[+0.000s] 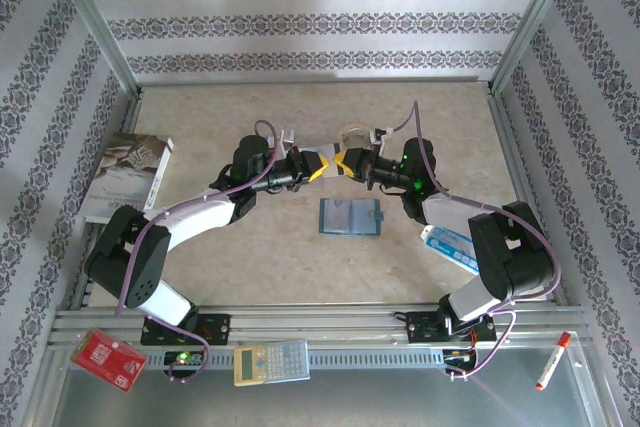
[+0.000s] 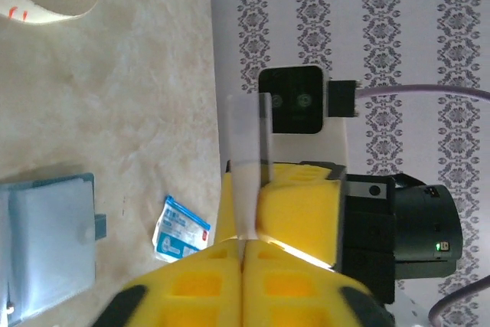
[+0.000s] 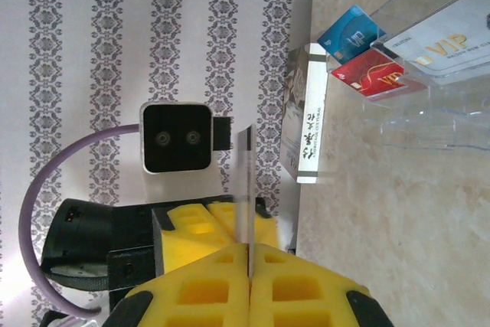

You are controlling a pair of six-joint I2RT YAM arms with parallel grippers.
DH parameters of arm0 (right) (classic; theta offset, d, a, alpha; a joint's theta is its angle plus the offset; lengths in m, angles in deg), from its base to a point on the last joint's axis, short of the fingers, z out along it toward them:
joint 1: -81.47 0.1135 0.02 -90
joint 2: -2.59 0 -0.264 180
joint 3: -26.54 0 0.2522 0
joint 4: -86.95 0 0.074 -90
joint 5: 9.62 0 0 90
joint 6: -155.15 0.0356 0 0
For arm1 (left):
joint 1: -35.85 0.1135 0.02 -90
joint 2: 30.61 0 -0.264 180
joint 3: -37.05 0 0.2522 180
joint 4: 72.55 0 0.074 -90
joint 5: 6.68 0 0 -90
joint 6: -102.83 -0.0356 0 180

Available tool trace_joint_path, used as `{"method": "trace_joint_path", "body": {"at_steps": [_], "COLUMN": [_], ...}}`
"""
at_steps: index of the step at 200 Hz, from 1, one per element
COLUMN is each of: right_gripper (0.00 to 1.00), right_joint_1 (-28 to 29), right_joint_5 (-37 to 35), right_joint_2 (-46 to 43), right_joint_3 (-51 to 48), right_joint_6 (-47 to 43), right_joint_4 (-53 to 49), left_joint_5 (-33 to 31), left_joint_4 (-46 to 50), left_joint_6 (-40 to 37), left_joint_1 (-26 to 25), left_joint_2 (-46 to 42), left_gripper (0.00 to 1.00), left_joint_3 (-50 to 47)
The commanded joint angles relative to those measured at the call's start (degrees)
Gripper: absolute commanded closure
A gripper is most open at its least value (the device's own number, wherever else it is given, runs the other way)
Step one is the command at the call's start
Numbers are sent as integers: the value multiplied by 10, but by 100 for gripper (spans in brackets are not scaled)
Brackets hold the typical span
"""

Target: Take the credit cards out of the card holder

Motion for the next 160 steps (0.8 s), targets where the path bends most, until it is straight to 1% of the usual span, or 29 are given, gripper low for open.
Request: {"method": "trace_joint_path", "body": {"at_steps": [1, 7, 12, 23, 31, 36, 44, 52, 61, 77, 93, 109, 138, 152, 160], "right_gripper": [100, 96, 92, 75, 60, 53, 44, 37, 32, 24, 19, 17, 14, 14, 13], "right_joint_1": [-3, -4, -7, -14, -23, -28, -39, -48, -59, -72, -77, -78, -78, -78, -78], "right_joint_5": [4, 3, 3, 0, -4, -6, -8, -15, -25, -42, -63, -87, -112, -119, -122], "right_joint_2": [4, 4, 4, 2, -1, -3, -8, -14, -22, -34, -43, -49, -60, -72, -79], "right_joint_3": [6, 5, 5, 1, -4, -5, -9, -12, -14, -14, -4, 8, 24, 26, 25], "right_joint_6": [3, 0, -4, -15, -29, -42, -64, -95, -127, -184, -238, -287, -338, -352, -357], "right_joint_4": [35, 33, 30, 19, 5, -6, -27, -53, -91, -142, -198, -251, -319, -344, -355], "left_joint_5": [10, 9, 9, 10, 8, 7, 6, 0, -23, -102, -169, -200, -198, -227, -226], "left_joint_4": [-27, -21, -16, 1, 23, 44, 87, 150, 261, 432, 535, 581, 652, 678, 702], "left_joint_6": [-5, -9, -14, -28, -49, -66, -104, -157, -232, -384, -507, -602, -782, -845, -881], "left_joint_1": [-1, 0, 2, 6, 10, 14, 19, 24, 27, 26, 26, 26, 26, 27, 31], "left_joint_2": [1, 0, -1, -5, -11, -15, -24, -33, -44, -53, -46, -26, 39, 72, 94], "left_gripper": [100, 100, 100, 100, 100, 100, 100, 100, 100, 100, 100, 100, 100, 100, 100], "left_joint_3": [3, 5, 5, 5, 5, 8, 15, 32, 63, 129, 187, 237, 334, 378, 412]}}
